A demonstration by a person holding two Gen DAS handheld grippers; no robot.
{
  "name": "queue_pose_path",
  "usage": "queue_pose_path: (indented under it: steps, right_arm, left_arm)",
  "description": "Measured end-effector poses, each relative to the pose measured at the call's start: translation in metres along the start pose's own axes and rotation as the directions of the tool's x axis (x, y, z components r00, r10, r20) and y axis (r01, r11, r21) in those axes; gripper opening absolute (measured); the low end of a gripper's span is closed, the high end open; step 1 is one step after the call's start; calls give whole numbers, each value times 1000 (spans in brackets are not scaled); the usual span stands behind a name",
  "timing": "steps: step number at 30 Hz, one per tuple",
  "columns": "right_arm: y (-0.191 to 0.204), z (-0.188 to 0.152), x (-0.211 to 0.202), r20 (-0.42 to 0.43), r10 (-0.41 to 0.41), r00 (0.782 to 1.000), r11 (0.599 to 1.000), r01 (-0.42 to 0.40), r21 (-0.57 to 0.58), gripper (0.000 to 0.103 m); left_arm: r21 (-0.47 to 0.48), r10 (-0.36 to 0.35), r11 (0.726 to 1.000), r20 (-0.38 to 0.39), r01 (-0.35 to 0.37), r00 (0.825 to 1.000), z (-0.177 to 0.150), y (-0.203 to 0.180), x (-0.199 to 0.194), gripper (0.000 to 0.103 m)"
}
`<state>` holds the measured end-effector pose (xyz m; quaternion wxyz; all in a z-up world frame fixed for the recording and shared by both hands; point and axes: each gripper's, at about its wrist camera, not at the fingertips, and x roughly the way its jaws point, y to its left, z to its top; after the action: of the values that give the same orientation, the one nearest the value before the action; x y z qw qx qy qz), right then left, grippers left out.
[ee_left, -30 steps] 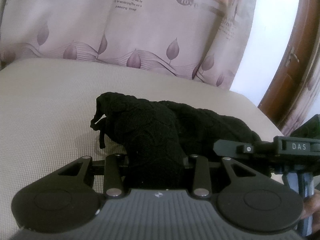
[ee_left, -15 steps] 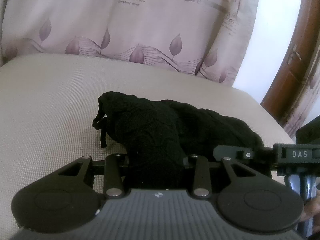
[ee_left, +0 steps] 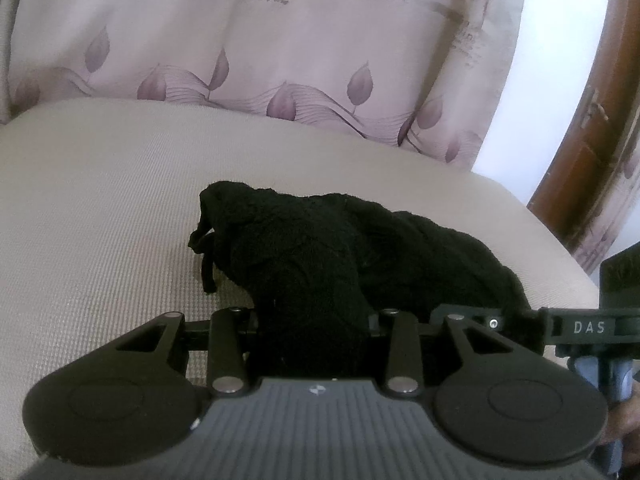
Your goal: Fold small clothes
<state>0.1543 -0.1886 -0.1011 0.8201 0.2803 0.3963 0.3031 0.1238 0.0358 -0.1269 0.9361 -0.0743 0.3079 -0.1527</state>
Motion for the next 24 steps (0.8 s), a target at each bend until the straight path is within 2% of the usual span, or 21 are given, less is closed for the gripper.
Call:
queue_pose_path:
  steps: [18, 24]
  right_arm:
    - [0, -11, 4, 12, -92, 996, 991, 93, -97, 44]
    - [8, -17, 6, 32, -137, 990, 978, 140, -152, 47]
  left_arm:
    - [-11, 35, 999, 2, -35, 999, -8, 2, 4, 53]
    - [-22, 68, 997, 11, -67, 998, -12, 4, 5, 65]
